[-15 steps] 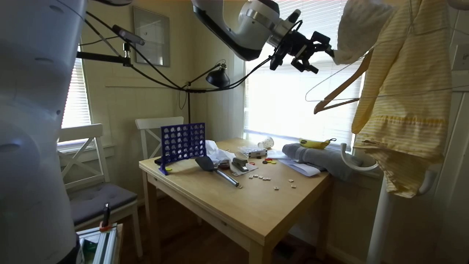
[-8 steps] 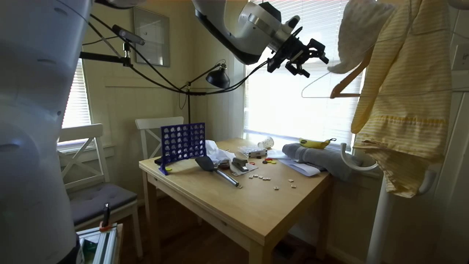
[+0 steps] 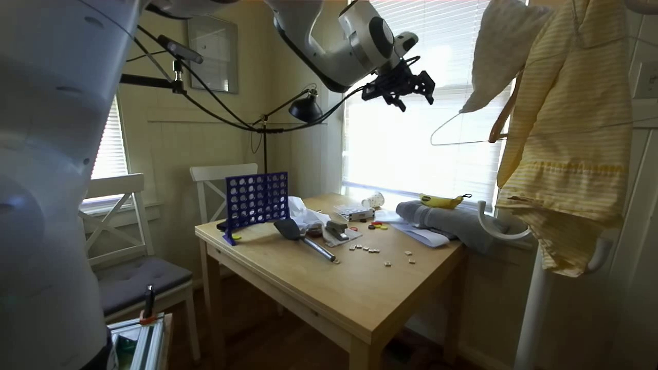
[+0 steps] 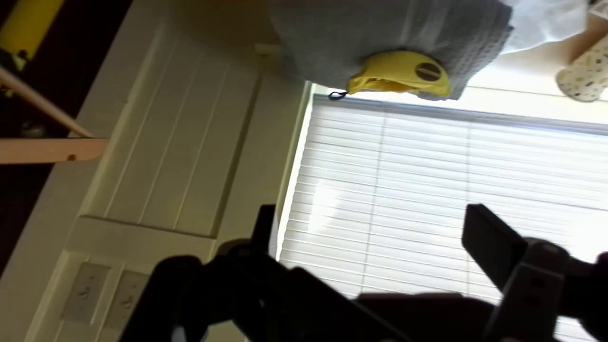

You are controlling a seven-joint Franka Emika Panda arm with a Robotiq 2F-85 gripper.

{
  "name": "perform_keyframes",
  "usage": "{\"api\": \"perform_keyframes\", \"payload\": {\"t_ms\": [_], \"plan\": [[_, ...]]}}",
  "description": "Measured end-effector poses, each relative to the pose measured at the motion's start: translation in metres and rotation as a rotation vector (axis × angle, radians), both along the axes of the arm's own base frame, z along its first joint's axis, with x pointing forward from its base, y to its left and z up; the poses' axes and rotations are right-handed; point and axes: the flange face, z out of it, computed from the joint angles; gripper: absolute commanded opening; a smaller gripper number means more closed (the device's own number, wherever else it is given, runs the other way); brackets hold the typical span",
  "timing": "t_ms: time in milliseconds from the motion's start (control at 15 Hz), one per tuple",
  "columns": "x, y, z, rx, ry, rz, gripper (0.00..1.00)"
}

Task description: Hang the towel on the rack

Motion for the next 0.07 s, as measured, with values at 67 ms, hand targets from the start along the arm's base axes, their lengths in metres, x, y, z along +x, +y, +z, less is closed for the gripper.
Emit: {"api": "perform_keyframes", "payload": {"t_ms": [67], "plan": [[-0.0018, 0.0040, 0.0020, 0.042, 0.030, 0.028, 1.00]]}}
